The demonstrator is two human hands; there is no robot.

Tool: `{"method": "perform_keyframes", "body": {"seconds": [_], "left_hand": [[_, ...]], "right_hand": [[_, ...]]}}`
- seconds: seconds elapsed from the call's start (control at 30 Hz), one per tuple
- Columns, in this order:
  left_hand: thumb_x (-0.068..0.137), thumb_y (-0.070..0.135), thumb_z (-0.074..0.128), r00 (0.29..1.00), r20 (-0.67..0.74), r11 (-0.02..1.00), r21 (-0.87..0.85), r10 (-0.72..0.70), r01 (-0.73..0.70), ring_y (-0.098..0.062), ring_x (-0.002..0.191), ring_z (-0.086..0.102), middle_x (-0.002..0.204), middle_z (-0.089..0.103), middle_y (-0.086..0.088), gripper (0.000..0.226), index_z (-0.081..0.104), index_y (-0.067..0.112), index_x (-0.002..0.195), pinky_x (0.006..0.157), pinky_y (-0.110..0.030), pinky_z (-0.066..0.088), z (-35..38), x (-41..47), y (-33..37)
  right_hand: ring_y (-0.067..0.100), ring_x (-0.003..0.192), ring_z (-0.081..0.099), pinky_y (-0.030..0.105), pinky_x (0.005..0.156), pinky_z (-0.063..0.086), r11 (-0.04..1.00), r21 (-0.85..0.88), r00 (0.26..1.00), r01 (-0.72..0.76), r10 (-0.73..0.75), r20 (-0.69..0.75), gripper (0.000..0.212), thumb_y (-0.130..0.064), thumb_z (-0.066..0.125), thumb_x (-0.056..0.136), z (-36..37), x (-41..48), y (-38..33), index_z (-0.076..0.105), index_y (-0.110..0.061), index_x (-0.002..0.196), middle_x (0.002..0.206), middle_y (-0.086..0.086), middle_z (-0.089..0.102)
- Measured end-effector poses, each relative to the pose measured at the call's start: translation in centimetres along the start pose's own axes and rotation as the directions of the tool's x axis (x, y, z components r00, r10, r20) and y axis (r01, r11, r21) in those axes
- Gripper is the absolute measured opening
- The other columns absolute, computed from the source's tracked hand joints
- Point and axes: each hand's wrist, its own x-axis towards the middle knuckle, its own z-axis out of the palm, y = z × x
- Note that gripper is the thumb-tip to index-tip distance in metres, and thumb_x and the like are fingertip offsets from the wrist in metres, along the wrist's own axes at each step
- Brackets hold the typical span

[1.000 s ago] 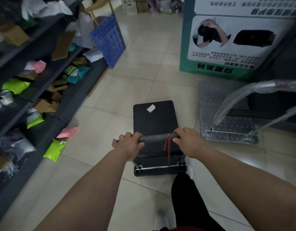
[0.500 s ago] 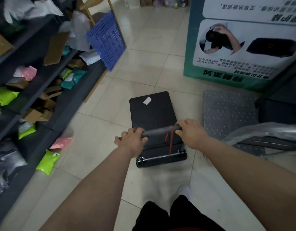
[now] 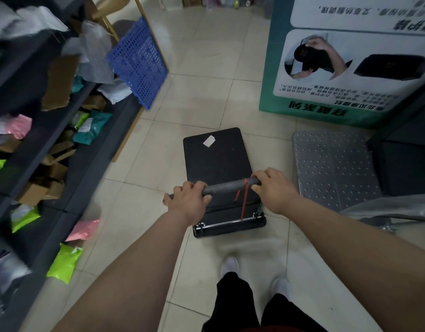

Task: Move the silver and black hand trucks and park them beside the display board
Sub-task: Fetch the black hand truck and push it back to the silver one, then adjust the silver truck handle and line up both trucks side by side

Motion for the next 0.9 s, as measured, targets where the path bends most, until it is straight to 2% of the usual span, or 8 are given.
{"method": "perform_keyframes", "body": {"seconds": [0.3,0.4,0.47,0.57,0.67,0.9], "left_hand": [[0.095,0.048,0.034,0.998,-0.031,0.997,0.041,0.061,-0.060,-0.028,0.119,0.038,0.133,0.042,-0.001,0.033,0.039,0.039,0.127,0.102,-0.055,0.026,-1.4,2.2,-3.5],[0.095,0.049,0.035,0.996,-0.058,0.996,0.046,0.073,-0.071,-0.028,0.119,0.038,0.134,0.041,0.000,0.034,0.038,0.041,0.128,0.102,-0.056,0.026,-1.0,2.1,-3.7],[0.093,0.053,0.035,0.997,-0.053,0.998,0.029,0.061,-0.059,-0.027,0.123,0.034,0.140,0.036,0.000,0.038,0.036,0.044,0.130,0.103,-0.057,0.023,-0.8,1.9,-3.7],[0.089,0.066,0.030,0.999,-0.018,0.999,0.006,0.050,-0.050,-0.029,0.138,0.017,0.153,0.015,-0.003,0.051,0.027,0.048,0.137,0.106,-0.065,0.010,-1.1,2.2,-2.6],[0.089,0.067,0.029,0.979,-0.081,0.981,0.066,0.187,-0.182,-0.029,0.142,0.009,0.156,0.011,-0.005,0.057,0.022,0.045,0.142,0.106,-0.068,0.002,-2.0,3.0,0.3],[0.092,0.058,0.036,0.895,-0.065,0.898,0.056,0.440,-0.437,-0.030,0.138,0.018,0.150,0.028,-0.005,0.058,0.030,0.030,0.143,0.108,-0.067,0.008,-1.5,2.4,10.8]], "right_hand": [[0.028,0.116,0.043,0.039,0.103,0.033,0.999,0.002,0.999,-0.045,0.045,-0.023,0.033,-0.038,0.043,0.093,0.5,1.7,-3.3,0.046,-0.026,0.124,0.121,0.008,0.051],[0.027,0.119,0.042,0.038,0.103,0.033,0.998,0.043,0.999,-0.044,0.045,-0.016,0.039,-0.038,0.044,0.093,0.2,1.2,-3.5,0.045,-0.026,0.130,0.127,0.007,0.050],[0.027,0.124,0.041,0.039,0.105,0.033,0.994,0.093,0.997,-0.054,0.059,-0.058,0.045,-0.038,0.046,0.093,-0.1,0.5,-3.6,0.042,-0.026,0.135,0.135,0.006,0.045],[0.028,0.128,0.038,0.041,0.107,0.029,0.991,0.095,0.980,-0.095,0.110,-0.167,0.049,-0.038,0.045,0.093,-0.6,-0.8,-3.2,0.036,-0.024,0.140,0.143,0.006,0.038],[0.027,0.131,0.035,0.042,0.108,0.028,0.990,0.064,0.970,-0.129,0.139,-0.198,0.051,-0.040,0.045,0.093,-1.4,-2.0,-1.8,0.035,-0.023,0.140,0.145,0.005,0.035],[0.025,0.134,0.033,0.042,0.111,0.024,0.963,0.009,0.944,-0.269,0.266,-0.193,0.053,-0.045,0.040,0.094,-3.0,-7.5,4.9,0.031,-0.023,0.141,0.148,0.005,0.032]]}}
